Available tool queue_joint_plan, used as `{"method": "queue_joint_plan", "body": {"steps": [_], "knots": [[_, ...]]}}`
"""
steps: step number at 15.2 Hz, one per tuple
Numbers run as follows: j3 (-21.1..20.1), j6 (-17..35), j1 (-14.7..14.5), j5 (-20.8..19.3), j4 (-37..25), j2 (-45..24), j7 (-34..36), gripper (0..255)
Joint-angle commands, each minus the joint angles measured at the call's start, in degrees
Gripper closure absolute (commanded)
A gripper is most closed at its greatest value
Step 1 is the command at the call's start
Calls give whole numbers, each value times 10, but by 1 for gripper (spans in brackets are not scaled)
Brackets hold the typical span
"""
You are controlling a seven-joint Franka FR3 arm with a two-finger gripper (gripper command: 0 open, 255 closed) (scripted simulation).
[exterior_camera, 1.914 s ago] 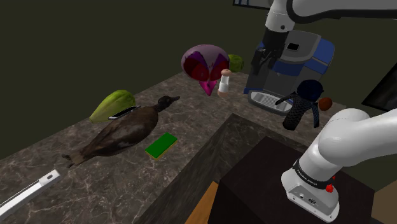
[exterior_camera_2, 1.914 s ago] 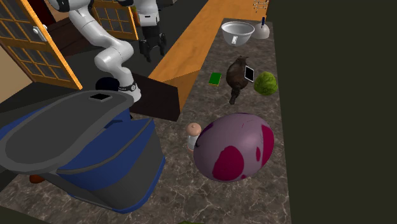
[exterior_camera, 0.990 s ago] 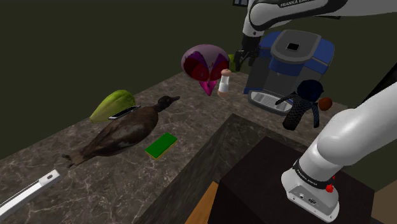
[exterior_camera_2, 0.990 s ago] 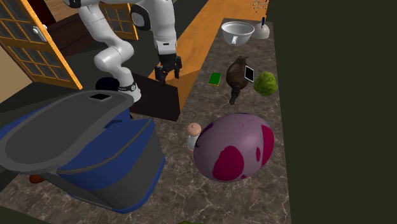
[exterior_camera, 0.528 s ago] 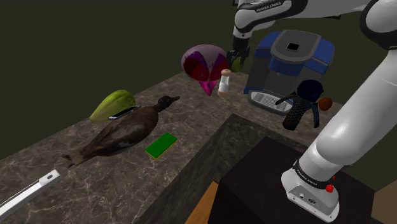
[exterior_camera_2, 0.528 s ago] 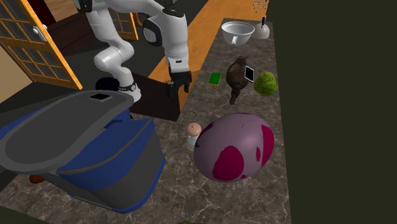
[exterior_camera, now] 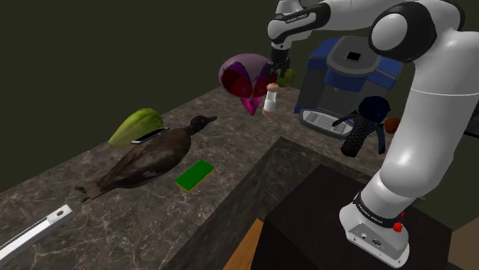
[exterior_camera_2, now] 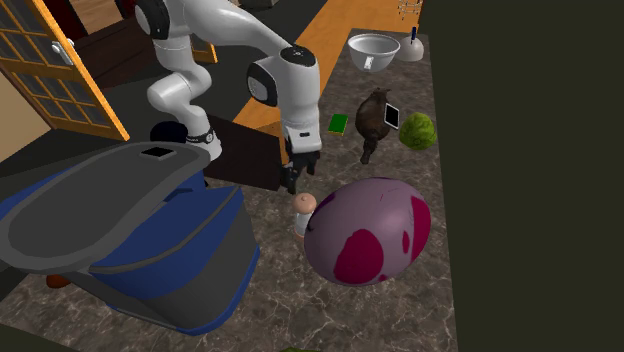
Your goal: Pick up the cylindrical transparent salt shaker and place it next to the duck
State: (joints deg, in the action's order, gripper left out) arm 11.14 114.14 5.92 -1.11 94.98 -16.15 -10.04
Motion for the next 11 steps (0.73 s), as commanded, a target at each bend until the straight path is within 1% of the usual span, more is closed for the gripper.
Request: {"method": "queue_joint_plan", "body": {"steps": [1, 2, 3, 10, 11], "knots": [[0, -10, 9, 11, -59, -51, -12, 0], [0, -17, 15, 16, -91, -76, -17, 0], [-1, -19, 17, 17, -101, -84, -19, 0], [-2, 31, 19, 21, -70, -102, -21, 0], [-2, 31, 19, 21, -69, -102, -21, 0]]}}
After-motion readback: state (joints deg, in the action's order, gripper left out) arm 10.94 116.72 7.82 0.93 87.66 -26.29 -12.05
